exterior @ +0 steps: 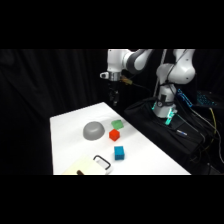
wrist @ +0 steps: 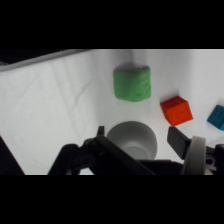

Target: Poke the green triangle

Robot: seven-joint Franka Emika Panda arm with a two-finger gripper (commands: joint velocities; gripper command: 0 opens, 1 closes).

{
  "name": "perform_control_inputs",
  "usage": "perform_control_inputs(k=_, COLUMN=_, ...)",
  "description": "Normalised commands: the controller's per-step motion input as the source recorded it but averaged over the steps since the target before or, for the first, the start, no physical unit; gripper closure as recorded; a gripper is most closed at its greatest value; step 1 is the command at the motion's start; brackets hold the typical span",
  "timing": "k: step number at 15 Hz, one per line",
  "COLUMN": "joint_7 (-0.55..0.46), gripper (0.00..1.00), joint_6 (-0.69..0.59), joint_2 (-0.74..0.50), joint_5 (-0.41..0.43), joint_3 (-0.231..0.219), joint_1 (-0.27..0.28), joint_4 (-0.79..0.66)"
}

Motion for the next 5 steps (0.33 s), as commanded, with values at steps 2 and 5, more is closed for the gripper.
perform_control_inputs(k=2, joint_7=0.03, gripper=0.00, joint_6=-0.31, joint_2=-0.44, joint_5=0.068, joint_3=0.028, joint_1=-0.047, joint_4=0.03)
perform_control_inputs(k=5, joint_7=0.09, gripper=0.00, joint_6=-0.26, joint_2=-0.28, joint_5=0.062, joint_3=0.050, joint_1=-0.060, joint_4=0.08)
